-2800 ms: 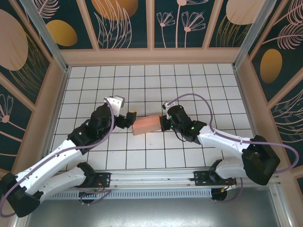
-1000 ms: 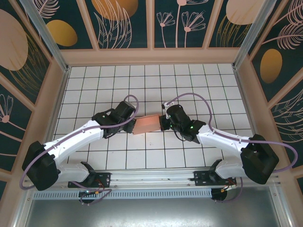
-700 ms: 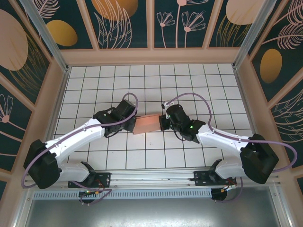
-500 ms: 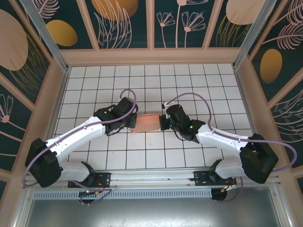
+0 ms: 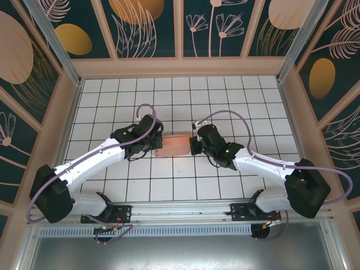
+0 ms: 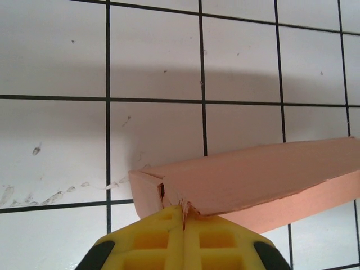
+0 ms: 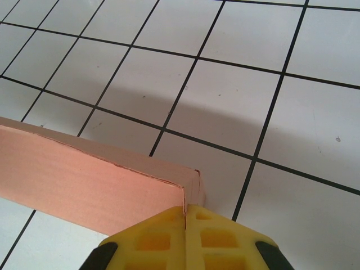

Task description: Fold the paper box

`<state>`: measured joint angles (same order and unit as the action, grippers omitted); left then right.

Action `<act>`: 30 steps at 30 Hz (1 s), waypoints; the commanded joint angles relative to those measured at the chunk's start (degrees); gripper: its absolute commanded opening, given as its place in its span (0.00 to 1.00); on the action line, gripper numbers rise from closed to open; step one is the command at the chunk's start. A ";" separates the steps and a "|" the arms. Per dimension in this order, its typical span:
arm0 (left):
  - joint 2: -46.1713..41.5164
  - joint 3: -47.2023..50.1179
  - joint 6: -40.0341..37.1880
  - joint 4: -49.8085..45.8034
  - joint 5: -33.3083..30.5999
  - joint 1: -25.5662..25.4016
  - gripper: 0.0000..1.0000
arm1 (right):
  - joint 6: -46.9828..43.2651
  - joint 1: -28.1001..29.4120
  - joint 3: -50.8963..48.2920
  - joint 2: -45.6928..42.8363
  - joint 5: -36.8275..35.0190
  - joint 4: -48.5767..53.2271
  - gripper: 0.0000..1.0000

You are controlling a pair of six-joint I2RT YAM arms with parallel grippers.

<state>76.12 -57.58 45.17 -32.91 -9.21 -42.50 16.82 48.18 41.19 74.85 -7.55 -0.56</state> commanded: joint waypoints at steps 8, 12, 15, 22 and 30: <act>-1.80 0.78 2.02 5.46 4.33 0.62 0.00 | -0.73 1.58 0.27 0.82 0.78 0.64 0.00; -1.09 1.51 -1.00 5.20 4.19 0.60 0.00 | -0.55 1.60 0.16 0.82 0.66 0.56 0.00; -0.71 4.00 -4.45 6.27 4.31 0.61 0.00 | -0.65 1.56 -0.22 0.82 0.55 0.04 0.00; -1.28 9.28 -7.71 11.57 4.79 0.66 0.00 | -0.84 1.73 -4.90 0.32 1.39 -5.93 0.00; 0.45 12.79 -8.49 13.69 6.60 0.62 0.00 | -1.58 2.14 -10.12 1.40 1.28 -12.82 0.00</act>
<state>74.61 -47.18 37.87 -20.27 -7.94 -41.50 16.32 48.82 33.69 74.76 -8.21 -13.10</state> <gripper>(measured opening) 0.046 0.052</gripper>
